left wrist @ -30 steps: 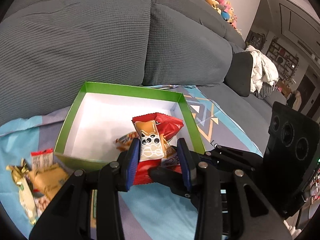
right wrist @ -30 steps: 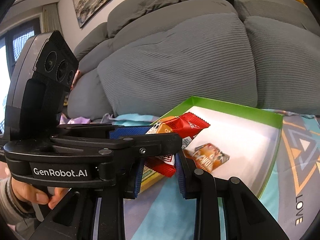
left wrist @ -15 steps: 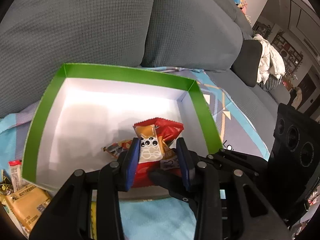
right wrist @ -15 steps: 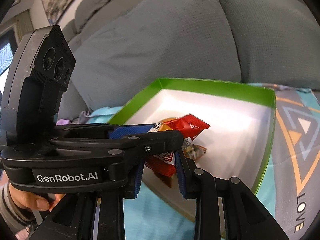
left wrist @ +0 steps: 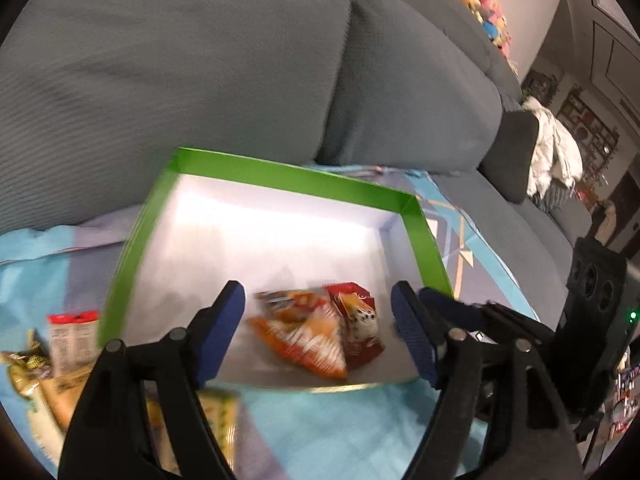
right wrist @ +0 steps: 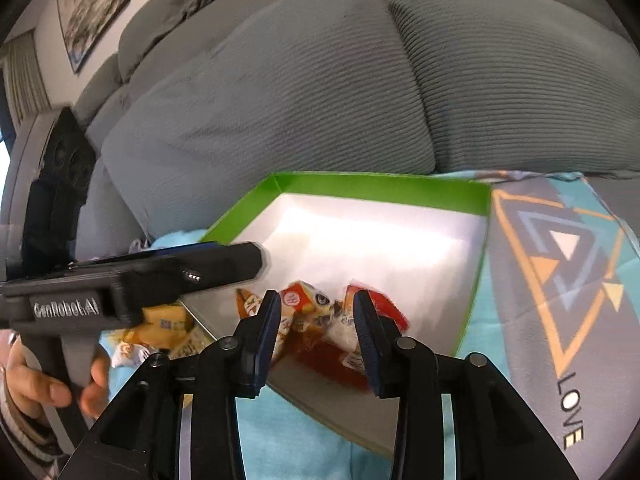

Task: Organize snacks
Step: 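Carry the red bar into the green box and release it, then move the right tool back toward the SODA CRACKER pack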

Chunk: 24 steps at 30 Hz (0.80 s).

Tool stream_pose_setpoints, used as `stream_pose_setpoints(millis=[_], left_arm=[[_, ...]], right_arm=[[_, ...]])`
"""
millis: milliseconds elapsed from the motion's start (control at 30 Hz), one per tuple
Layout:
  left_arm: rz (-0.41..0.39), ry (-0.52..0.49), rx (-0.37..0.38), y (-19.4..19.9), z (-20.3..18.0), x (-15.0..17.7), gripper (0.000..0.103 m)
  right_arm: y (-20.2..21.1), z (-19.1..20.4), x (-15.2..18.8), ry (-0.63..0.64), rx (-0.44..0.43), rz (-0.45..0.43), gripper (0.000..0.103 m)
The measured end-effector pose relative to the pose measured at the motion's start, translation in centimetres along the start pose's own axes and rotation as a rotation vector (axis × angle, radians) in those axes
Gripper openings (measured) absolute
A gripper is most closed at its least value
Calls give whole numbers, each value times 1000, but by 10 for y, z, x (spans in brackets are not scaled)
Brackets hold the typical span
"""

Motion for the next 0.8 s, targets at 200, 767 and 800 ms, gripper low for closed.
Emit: stream_pose_setpoints(millis=[200, 767, 800], left_arm=[[-70, -2, -92, 54, 27, 10, 86], [-31, 44, -134, 98, 68, 109, 103], [-21, 51, -120, 95, 68, 115, 103]], right_arm=[[26, 29, 6, 51, -59, -64, 71], [2, 95, 79, 117, -200, 145, 73], [-1, 97, 84, 121, -197, 157, 73]])
Point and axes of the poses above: each gripper's, at about its wrist camera, not at the fingertips, and y roughly against the way its jaws point, z to its left, x to its underside, the point moved 3 cm from there along -y, roughly the way its jaws point, and after that the axes turned 2 degrees about -z, right-handed, at the moved point
